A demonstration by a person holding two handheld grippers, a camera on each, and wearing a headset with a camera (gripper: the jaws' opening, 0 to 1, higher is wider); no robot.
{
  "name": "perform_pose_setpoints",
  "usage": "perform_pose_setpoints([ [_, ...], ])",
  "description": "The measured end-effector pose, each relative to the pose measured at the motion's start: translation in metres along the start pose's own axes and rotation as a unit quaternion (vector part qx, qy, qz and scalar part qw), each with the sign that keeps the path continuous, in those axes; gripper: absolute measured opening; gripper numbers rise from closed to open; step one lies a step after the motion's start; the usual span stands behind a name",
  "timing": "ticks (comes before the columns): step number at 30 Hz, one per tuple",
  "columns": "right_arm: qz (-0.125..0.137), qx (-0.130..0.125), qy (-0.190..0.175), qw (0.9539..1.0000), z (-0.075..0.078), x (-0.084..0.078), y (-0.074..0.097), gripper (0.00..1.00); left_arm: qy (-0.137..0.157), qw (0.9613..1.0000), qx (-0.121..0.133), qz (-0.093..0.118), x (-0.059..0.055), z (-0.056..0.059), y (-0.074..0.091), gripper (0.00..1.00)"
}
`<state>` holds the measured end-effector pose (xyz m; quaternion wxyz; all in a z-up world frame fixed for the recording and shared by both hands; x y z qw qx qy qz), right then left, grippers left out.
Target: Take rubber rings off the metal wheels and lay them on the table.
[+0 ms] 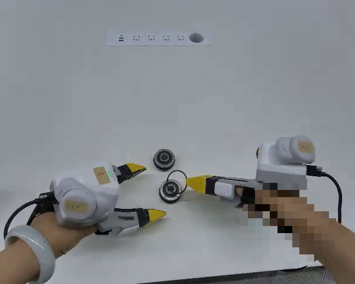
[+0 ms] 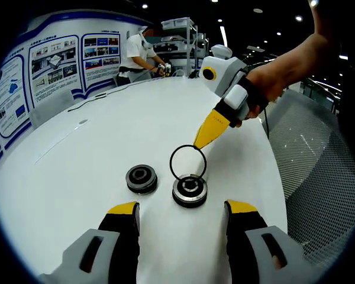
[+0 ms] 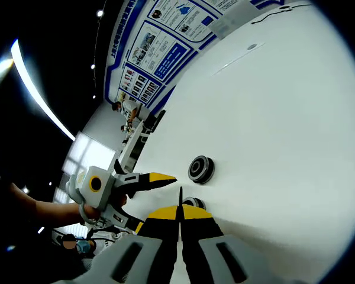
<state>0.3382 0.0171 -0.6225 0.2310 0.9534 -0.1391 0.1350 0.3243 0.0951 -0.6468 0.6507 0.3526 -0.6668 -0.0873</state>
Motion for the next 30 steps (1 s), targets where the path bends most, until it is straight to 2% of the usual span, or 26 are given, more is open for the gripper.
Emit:
perform_pose_setpoints([
  [15,0.035,-0.023,-0.023,0.9989,0.021,0.015,0.016,0.02,0.012,0.9999,0.003,-0.004,-0.004,0.000,0.003,0.59],
  [30,0.039,-0.068,-0.038,0.9962,0.051,0.013,0.020,0.02,0.020,0.9998,0.006,-0.006,-0.007,-0.003,0.003,0.57],
])
Point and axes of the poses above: the centre of the closed fingertips' face, and the gripper's own axes: y roughly backward along the fingers, z roughly to its right, x roughly out of its top, the point moved 1 cm from there along y, roughly backward along the fingers, and after that the axes turned 11 degrees about -y, right-handed, at the moved point
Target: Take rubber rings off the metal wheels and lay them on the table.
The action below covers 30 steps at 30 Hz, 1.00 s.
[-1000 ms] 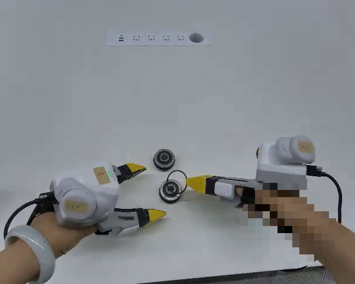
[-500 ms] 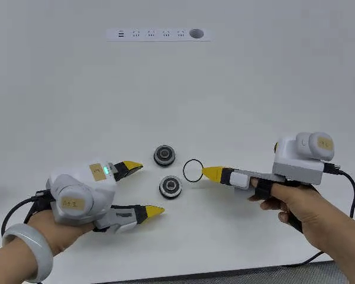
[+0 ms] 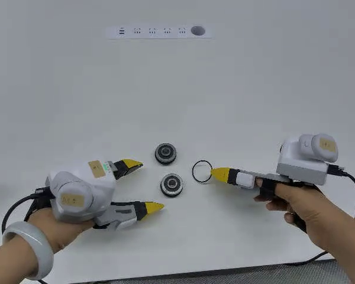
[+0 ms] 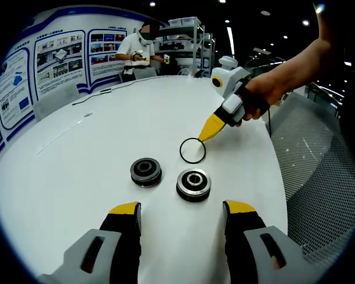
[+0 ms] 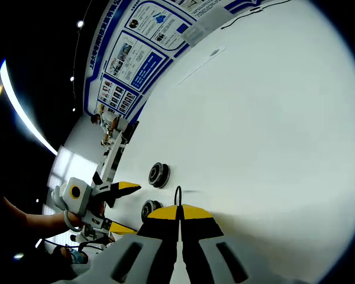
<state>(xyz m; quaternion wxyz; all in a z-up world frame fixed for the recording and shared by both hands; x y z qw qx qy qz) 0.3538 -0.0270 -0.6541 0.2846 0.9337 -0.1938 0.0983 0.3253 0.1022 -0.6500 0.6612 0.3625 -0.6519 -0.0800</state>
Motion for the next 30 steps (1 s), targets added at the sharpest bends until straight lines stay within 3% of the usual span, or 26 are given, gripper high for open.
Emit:
perform_pose_setpoints([
  [13,-0.001,-0.022,0.030,0.9993,0.0071,-0.0002,-0.0010,0.03,0.003,1.0000,-0.002,-0.003,-0.0013,0.0016,0.0000,0.56],
  [22,-0.003,-0.028,0.047,0.9985,0.0082,-0.0008,-0.0010,0.09,0.002,1.0000,-0.002,-0.001,-0.0003,0.0015,-0.0005,0.56],
  [30,-0.011,-0.035,0.086,0.9956,0.0052,-0.0033,-0.0001,0.14,0.003,1.0000,-0.002,0.000,0.0011,0.0022,-0.0003,0.55],
])
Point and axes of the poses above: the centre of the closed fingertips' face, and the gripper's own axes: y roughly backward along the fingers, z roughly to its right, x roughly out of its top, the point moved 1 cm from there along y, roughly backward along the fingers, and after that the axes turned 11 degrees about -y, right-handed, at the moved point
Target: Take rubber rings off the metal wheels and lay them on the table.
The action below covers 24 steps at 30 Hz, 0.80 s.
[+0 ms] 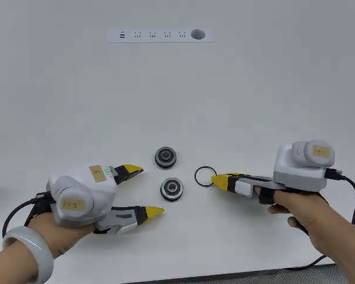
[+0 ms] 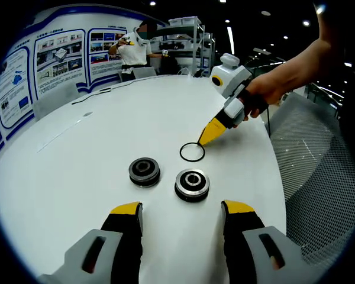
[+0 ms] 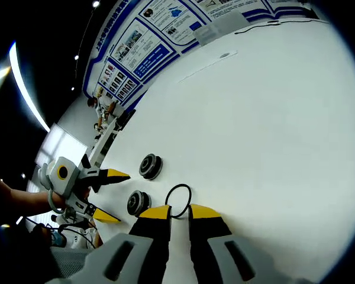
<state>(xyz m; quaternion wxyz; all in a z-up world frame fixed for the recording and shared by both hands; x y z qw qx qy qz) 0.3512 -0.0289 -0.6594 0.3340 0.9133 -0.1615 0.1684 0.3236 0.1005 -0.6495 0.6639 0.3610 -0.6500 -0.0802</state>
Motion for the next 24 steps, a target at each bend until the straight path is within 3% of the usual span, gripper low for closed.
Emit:
perform_pose_setpoints([
  [6,0.005,-0.007,0.042,0.9991,-0.005,0.004,0.003,0.21,0.000,1.0000,0.002,0.001,0.000,0.000,0.001,0.55],
  [16,0.006,0.003,0.035,0.9994,-0.010,0.004,0.001,0.22,-0.001,1.0000,0.003,0.004,0.003,-0.001,0.001,0.52],
  [24,0.005,0.020,0.026,0.9995,-0.019,0.004,-0.004,0.21,-0.008,0.9999,0.004,0.011,0.013,-0.002,-0.001,0.46],
])
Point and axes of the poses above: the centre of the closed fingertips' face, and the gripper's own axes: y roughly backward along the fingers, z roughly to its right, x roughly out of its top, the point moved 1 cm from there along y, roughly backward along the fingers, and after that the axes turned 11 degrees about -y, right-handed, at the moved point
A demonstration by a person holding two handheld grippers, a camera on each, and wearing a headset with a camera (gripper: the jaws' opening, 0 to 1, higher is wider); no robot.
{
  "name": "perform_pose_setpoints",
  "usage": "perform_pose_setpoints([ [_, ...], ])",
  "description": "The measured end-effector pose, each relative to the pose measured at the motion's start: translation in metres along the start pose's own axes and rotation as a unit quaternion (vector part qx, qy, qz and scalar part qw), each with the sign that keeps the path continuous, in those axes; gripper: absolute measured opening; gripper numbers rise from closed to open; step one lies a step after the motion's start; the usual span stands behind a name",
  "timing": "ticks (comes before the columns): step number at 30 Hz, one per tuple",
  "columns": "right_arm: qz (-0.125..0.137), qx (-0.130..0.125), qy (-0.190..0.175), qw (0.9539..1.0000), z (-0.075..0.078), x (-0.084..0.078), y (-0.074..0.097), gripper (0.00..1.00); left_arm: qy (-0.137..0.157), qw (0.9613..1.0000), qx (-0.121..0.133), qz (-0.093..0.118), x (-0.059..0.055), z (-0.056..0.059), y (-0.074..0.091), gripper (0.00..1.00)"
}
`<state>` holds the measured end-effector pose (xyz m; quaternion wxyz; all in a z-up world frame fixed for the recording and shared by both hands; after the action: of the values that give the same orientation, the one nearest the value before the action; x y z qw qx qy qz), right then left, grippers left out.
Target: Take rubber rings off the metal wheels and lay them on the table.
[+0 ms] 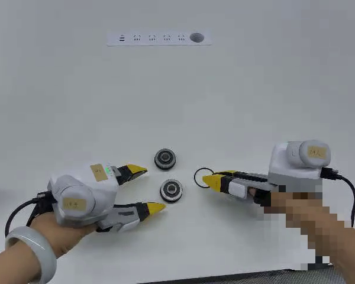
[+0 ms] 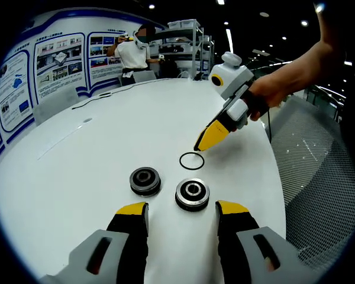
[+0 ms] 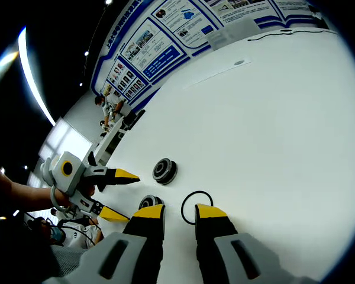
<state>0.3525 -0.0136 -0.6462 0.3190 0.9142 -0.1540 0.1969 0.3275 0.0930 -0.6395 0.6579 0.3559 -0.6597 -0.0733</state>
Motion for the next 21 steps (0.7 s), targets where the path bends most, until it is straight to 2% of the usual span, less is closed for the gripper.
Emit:
perform_pose_setpoints([
  [9,-0.004,0.003,-0.002,1.0000,-0.002,-0.002,-0.003,0.21,-0.010,0.9998,-0.015,0.005,0.010,0.006,-0.007,0.33],
  [21,-0.003,0.003,-0.012,0.9999,0.001,-0.002,-0.002,0.20,-0.024,0.9993,-0.029,0.001,0.016,0.011,-0.018,0.25],
])
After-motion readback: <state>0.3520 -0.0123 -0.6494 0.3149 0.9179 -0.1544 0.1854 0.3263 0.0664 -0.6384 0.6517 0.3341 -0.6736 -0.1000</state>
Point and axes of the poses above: the centre of the closed fingertips' face, and the gripper's own axes: y roughly backward along the fingers, z roughly to its right, x roughly out of its top, the point moved 1 cm from there along y, roughly backward along the fingers, and after that the axes turned 11 degrees about -y, right-handed, at the moved point
